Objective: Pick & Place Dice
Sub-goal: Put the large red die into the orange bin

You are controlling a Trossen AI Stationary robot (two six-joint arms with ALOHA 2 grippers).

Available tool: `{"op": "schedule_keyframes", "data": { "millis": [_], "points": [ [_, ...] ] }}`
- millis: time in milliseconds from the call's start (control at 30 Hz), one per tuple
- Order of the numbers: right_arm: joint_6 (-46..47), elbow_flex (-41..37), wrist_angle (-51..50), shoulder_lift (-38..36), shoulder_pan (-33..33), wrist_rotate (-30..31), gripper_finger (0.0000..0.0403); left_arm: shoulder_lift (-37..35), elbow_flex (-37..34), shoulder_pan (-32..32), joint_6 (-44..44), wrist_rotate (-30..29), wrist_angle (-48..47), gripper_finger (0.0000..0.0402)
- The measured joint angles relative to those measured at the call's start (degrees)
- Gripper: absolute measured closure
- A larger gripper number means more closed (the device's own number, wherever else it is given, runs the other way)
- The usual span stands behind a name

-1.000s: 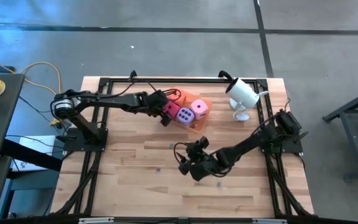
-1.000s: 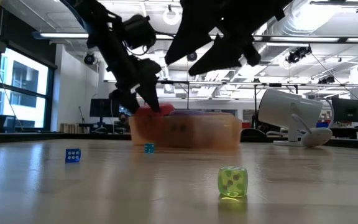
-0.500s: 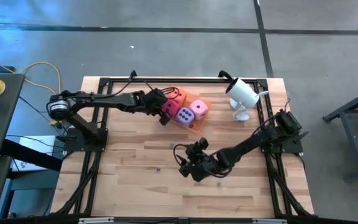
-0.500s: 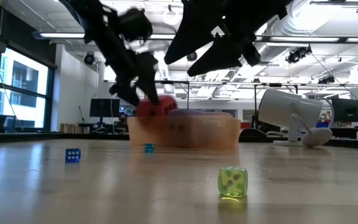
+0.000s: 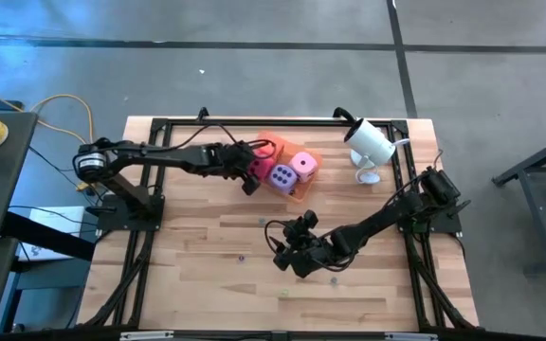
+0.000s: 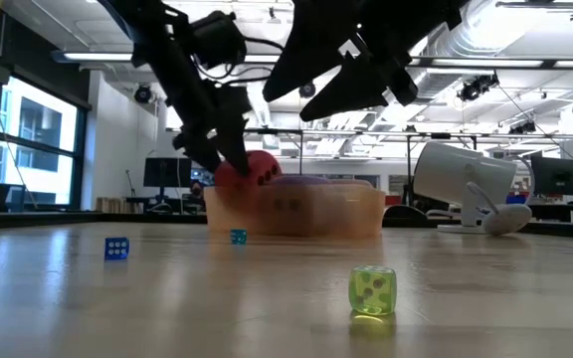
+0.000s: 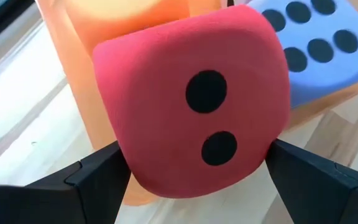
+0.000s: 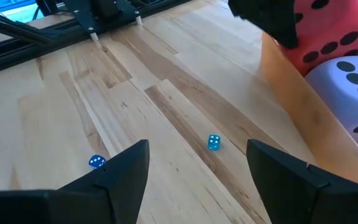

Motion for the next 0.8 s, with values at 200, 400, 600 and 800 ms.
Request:
{"op": "schedule_keyframes", "data": {
  "millis": [200,400,600,800],
  "points": [
    [-0.07,0.0,0.0,0.02,-0.02,0.06,0.0145,2.72,0.1,0.85,-0.07,0.2,0.8,0.0061],
    [-0.09,0.0,-0.08,0.04,-0.02,0.08,0.0145,4.71,0.17,2.57,-2.56,8.01,0.84,0.0061],
    [-0.09,0.0,-0.38,0.04,0.0,0.07,0.0145,1.88,-0.07,2.62,-1.59,10.29,-0.54,0.0061],
    [-0.11,0.0,-0.46,0.04,-0.01,0.05,0.0145,-3.33,-0.07,2.62,-1.45,10.56,0.13,0.0061]
  ]
}}
